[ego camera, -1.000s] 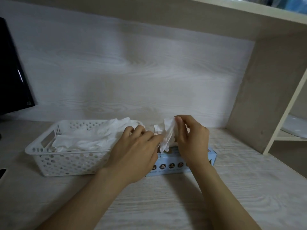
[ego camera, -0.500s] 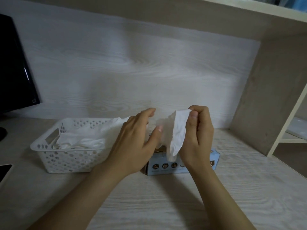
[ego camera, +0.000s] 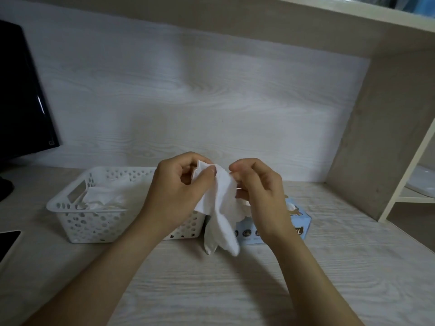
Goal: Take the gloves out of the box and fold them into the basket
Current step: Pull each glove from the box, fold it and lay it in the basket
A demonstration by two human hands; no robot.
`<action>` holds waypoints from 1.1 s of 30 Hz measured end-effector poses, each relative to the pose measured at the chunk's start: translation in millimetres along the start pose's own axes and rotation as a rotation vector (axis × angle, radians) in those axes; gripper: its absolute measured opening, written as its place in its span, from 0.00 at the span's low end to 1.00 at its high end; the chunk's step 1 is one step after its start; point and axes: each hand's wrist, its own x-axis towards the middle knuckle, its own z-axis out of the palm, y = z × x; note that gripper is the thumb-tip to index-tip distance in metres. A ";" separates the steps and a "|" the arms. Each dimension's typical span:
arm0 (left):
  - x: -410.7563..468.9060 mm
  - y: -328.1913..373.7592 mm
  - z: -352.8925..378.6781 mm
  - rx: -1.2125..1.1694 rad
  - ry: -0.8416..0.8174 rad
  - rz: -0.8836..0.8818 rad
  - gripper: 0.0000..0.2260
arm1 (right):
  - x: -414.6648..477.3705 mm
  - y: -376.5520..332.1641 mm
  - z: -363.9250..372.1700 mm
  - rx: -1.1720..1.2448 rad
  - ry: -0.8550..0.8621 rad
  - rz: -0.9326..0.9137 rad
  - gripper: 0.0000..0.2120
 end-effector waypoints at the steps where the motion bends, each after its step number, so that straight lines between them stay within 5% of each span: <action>1: -0.5 1.0 0.0 -0.016 -0.008 -0.003 0.03 | -1.9 -1.4 1.0 -0.018 -0.050 -0.023 0.09; 6: 0.8 1.0 -3.4 0.035 0.030 0.010 0.04 | -3.9 4.2 2.7 -0.187 -0.181 -0.097 0.24; 11: 2.8 1.1 -10.4 0.017 0.084 -0.007 0.01 | -3.0 9.6 4.4 -0.173 -0.096 -0.117 0.21; 14: 3.8 1.3 -13.0 0.016 0.067 0.005 0.08 | -1.4 9.8 5.0 -0.150 -0.031 -0.066 0.20; 19: 3.3 3.5 -11.8 0.049 0.024 0.035 0.12 | -5.4 1.1 6.5 -0.111 -0.102 -0.051 0.04; 26: 6.6 3.3 -16.1 0.024 0.018 -0.018 0.07 | -5.3 2.7 5.2 -0.281 -0.056 0.020 0.11; 33: 13.9 7.0 -26.7 0.054 0.023 -0.011 0.08 | -0.4 -1.6 -5.9 -0.021 -0.104 0.236 0.07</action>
